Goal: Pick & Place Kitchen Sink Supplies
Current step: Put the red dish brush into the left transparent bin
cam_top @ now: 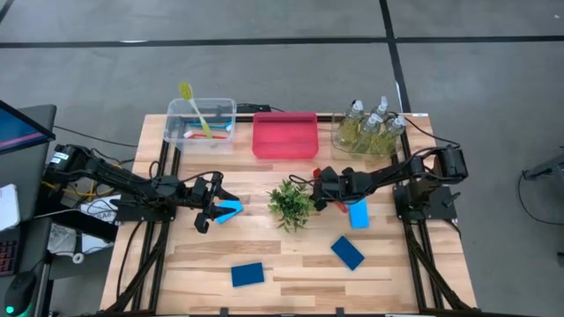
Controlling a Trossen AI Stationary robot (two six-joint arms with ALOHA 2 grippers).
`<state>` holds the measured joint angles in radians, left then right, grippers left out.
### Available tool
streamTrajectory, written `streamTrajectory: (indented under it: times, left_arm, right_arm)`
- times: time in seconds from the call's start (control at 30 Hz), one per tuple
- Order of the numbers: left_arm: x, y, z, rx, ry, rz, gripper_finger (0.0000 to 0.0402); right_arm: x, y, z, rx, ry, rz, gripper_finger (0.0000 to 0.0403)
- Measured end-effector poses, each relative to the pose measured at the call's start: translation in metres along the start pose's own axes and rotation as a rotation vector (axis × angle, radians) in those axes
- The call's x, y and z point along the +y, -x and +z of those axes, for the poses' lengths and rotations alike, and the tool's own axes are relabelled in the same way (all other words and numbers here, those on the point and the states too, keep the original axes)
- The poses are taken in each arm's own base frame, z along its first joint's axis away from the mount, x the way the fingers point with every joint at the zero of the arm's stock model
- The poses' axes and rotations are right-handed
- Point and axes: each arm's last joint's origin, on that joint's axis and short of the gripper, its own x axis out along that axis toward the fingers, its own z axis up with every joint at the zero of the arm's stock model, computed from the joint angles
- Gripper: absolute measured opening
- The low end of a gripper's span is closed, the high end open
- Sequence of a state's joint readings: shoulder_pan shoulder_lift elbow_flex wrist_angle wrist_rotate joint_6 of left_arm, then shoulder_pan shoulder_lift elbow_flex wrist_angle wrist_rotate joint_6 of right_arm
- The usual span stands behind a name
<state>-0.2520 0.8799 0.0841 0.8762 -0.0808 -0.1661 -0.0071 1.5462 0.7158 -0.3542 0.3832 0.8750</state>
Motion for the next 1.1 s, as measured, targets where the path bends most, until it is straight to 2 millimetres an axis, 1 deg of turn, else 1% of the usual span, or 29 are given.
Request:
streamTrajectory:
  times: [0.13,0.33,0.47,0.63,0.93,1.1]
  left_arm:
    - [0.000,0.000,0.000,0.000,0.000,0.000,0.0173]
    - [0.000,0.000,0.000,0.001,0.000,0.000,0.0173]
    - [0.000,0.000,0.000,0.001,0.000,0.000,0.0173]
    - [0.000,0.000,0.000,0.000,0.000,0.000,0.0173]
    - [0.000,0.000,0.000,-0.003,-0.002,0.000,0.0173]
    - [0.000,0.000,0.003,-0.027,-0.008,-0.004,0.0173]
  right_arm:
    - [-0.001,0.008,0.003,-0.009,-0.010,0.028,0.0047]
    - [-0.002,0.017,0.006,-0.033,-0.024,0.059,0.0058]
    - [-0.003,0.021,0.008,-0.055,-0.032,0.064,0.0055]
    - [-0.005,0.031,0.013,-0.107,-0.042,0.080,0.0050]
    - [-0.014,0.061,0.025,-0.258,-0.099,0.109,0.0052]
    - [-0.018,0.086,0.037,-0.410,-0.116,0.174,0.0052]
